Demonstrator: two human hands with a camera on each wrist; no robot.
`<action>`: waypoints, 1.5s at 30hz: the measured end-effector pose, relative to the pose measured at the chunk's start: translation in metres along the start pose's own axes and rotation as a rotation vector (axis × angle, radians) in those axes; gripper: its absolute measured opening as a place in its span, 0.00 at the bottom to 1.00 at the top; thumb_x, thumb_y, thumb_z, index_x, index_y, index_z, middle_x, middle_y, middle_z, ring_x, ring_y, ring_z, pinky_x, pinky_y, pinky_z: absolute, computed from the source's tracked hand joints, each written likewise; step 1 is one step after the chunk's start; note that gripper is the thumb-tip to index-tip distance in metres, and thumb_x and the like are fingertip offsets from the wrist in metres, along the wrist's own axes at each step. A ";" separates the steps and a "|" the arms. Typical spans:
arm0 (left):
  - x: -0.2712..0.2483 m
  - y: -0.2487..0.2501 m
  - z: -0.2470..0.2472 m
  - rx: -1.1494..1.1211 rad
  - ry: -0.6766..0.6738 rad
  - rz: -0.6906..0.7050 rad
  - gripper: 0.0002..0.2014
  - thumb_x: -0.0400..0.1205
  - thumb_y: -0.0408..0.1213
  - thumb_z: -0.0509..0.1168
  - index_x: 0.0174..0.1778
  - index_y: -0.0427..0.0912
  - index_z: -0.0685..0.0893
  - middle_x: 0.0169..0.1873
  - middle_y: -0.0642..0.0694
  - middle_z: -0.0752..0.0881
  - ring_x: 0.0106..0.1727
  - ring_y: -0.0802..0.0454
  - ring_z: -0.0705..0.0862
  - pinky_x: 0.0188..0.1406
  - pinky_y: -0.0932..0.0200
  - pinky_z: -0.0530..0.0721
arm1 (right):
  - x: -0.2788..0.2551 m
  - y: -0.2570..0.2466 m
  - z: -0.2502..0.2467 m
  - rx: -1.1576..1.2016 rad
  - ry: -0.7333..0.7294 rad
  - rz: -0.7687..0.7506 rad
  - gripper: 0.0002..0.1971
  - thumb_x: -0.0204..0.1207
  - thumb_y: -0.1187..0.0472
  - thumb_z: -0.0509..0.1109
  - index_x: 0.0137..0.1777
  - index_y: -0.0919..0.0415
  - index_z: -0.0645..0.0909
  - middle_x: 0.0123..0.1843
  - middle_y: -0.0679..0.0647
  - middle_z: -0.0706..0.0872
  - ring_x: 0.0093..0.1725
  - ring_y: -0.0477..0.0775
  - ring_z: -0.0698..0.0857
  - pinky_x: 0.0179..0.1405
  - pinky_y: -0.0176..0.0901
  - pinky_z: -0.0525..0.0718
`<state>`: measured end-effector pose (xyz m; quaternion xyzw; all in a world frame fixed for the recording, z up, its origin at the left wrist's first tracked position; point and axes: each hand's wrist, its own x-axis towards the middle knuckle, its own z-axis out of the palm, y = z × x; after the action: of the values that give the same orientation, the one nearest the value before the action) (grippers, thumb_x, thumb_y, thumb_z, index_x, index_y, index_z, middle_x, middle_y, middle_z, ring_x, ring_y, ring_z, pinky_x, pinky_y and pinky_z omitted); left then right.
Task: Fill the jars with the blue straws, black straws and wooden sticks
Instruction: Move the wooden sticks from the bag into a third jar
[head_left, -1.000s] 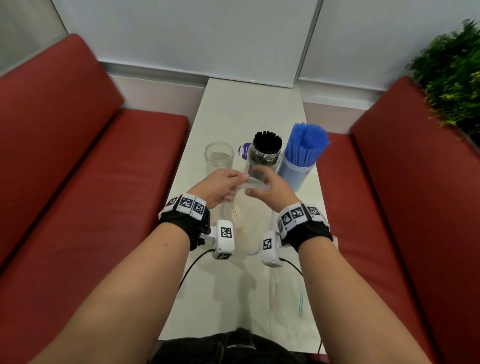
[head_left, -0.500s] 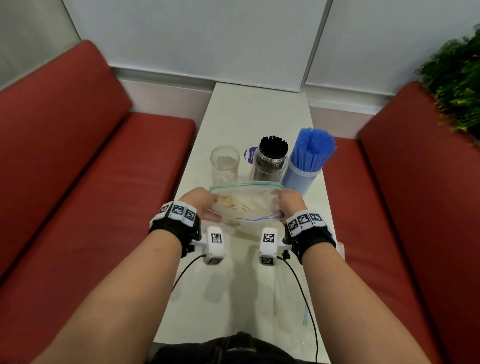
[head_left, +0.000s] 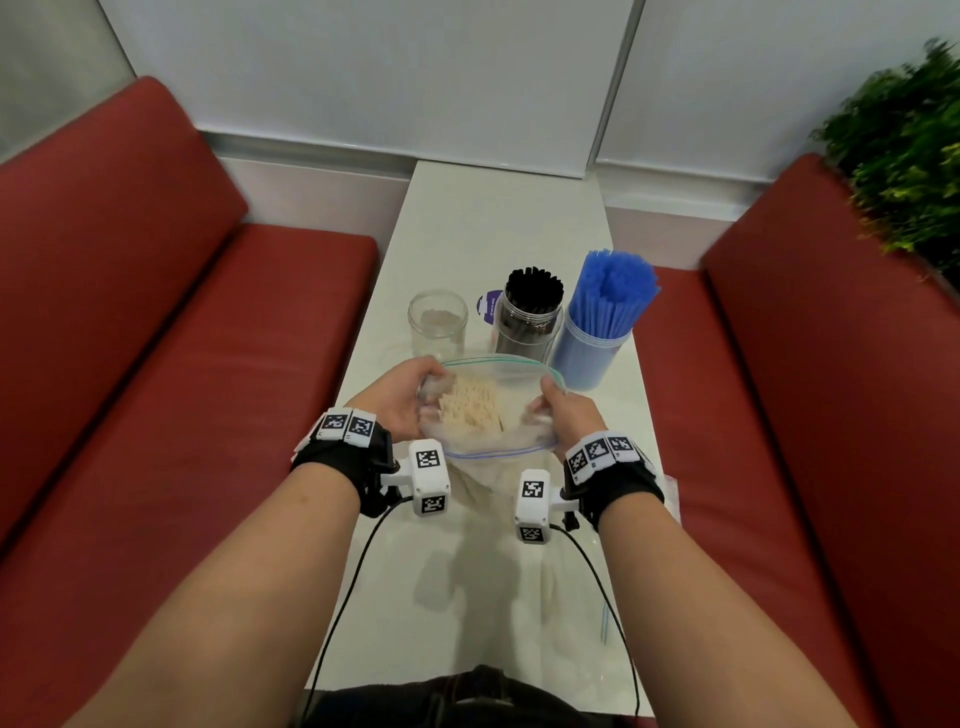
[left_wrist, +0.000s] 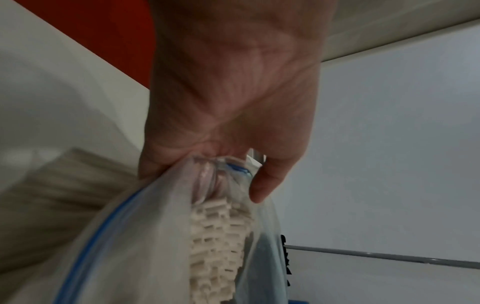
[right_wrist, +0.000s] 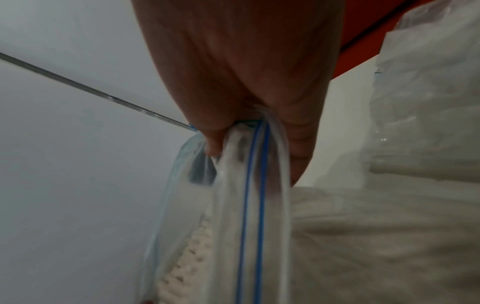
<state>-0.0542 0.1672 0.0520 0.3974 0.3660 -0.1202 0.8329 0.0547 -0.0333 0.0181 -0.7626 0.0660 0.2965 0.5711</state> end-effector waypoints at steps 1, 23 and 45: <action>0.002 -0.001 -0.001 0.039 -0.023 0.004 0.11 0.71 0.40 0.71 0.32 0.45 0.74 0.25 0.48 0.74 0.26 0.50 0.73 0.32 0.60 0.80 | 0.002 0.001 0.002 0.067 -0.030 0.009 0.22 0.87 0.50 0.65 0.32 0.56 0.88 0.46 0.64 0.93 0.46 0.67 0.89 0.52 0.61 0.87; 0.015 -0.034 -0.014 -0.158 0.005 -0.141 0.23 0.82 0.52 0.68 0.64 0.37 0.83 0.59 0.33 0.87 0.53 0.32 0.88 0.34 0.34 0.88 | -0.011 0.025 0.025 0.060 -0.031 -0.234 0.29 0.69 0.87 0.47 0.44 0.61 0.85 0.54 0.61 0.82 0.41 0.60 0.90 0.34 0.40 0.82; 0.041 -0.052 -0.029 0.347 0.273 0.283 0.15 0.85 0.22 0.58 0.59 0.39 0.86 0.48 0.40 0.90 0.47 0.45 0.90 0.40 0.55 0.90 | -0.002 0.048 0.050 -0.405 -0.103 -0.316 0.35 0.70 0.47 0.81 0.78 0.49 0.76 0.63 0.53 0.72 0.59 0.50 0.77 0.64 0.39 0.72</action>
<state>-0.0658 0.1583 -0.0183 0.5940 0.3896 -0.0086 0.7038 0.0130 -0.0043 -0.0294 -0.8460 -0.1440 0.2493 0.4487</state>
